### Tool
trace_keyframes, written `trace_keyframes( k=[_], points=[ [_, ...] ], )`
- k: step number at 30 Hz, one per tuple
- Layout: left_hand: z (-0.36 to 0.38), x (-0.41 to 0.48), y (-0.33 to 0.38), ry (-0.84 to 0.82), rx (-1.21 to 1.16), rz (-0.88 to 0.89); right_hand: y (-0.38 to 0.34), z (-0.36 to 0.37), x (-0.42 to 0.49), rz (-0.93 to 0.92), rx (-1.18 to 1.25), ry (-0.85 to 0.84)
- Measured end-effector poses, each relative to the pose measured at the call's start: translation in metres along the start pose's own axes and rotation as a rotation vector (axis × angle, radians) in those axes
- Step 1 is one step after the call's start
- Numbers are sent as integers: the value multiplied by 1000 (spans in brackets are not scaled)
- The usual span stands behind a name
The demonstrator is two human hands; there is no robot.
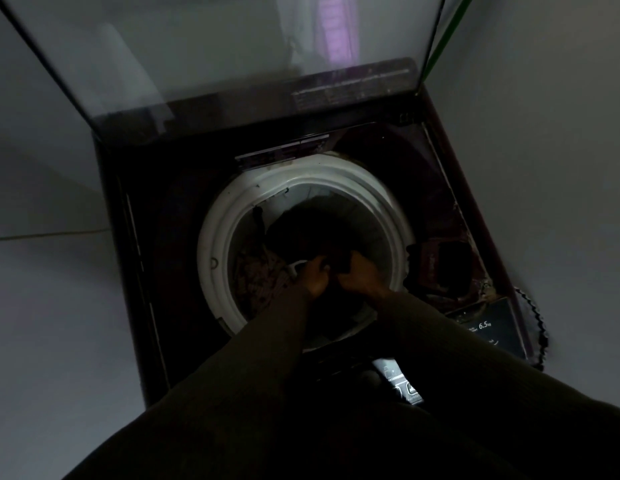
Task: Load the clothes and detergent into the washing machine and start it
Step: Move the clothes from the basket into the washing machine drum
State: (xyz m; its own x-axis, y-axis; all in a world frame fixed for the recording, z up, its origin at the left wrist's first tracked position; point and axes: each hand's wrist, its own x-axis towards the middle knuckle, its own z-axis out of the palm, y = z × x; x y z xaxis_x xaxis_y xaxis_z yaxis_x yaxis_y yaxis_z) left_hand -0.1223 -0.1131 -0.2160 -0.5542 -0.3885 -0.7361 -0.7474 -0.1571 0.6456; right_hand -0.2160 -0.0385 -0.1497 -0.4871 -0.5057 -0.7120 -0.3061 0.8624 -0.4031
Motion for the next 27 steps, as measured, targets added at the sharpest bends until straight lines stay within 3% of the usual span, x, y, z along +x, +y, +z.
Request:
trace_keyframes(
  k=[6,11,20,27],
  points=[
    [-14,-14,-13,96,493,241,24,10,25,-164,-110,50],
    [-25,-61,9,227,910,311,-9,-19,-45,-230,-320,126],
    [-18,-134,58,374,986,526,9,-48,-112,-393,-445,453],
    [30,-157,116,398,946,764,59,-75,-155,-274,-402,681]
  ],
)
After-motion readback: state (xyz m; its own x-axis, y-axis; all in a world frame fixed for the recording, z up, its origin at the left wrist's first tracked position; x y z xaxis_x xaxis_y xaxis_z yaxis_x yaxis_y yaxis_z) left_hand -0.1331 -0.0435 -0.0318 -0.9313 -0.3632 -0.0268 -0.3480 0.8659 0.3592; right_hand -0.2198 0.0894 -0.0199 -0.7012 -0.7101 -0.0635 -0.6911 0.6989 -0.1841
